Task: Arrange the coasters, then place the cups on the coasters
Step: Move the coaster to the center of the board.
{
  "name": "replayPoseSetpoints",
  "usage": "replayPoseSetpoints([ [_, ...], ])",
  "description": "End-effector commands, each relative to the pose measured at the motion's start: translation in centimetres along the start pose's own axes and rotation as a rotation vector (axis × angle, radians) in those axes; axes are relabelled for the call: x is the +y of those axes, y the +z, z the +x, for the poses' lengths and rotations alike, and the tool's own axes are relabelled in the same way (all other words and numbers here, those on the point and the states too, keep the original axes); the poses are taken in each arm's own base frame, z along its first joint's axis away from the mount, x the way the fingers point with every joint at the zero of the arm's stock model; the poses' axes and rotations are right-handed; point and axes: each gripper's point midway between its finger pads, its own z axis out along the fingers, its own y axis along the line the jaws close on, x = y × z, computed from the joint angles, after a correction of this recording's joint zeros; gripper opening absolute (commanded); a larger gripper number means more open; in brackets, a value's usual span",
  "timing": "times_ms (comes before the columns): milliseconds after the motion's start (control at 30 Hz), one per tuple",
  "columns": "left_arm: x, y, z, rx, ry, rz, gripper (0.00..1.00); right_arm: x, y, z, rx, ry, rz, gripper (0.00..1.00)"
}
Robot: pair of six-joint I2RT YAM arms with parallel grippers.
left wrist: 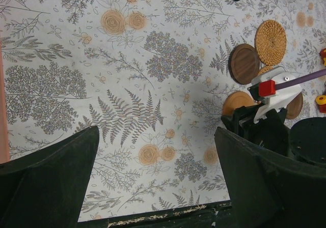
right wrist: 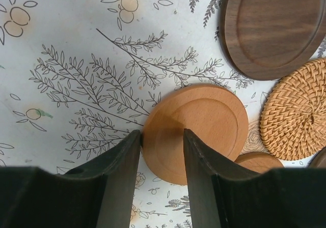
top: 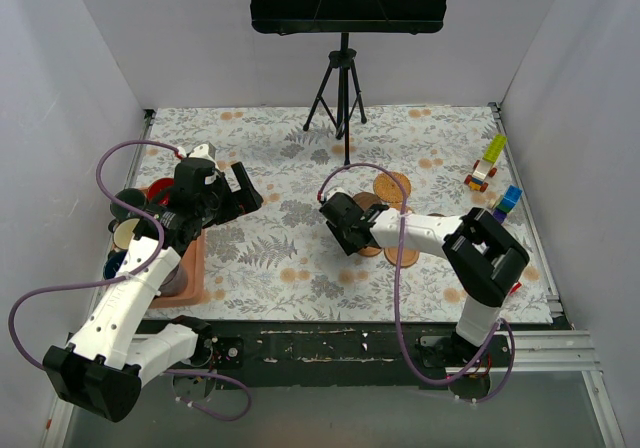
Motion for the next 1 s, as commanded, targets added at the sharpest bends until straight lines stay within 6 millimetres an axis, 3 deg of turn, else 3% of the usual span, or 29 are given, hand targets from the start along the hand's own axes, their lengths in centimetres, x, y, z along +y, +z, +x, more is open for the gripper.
replayPoseSetpoints([
  [0, -0.7, -0.9, -1.3, -0.046, 0.005, 0.018, 0.98, -0.6, 1.2, 1.2, 0.053, -0.017, 0.03, 0.47],
  [967, -0.6, -0.5, -1.3, -0.037, 0.008, 0.009, 0.98, -2.0, 1.9, 0.5, 0.052, 0.002, 0.047, 0.47],
])
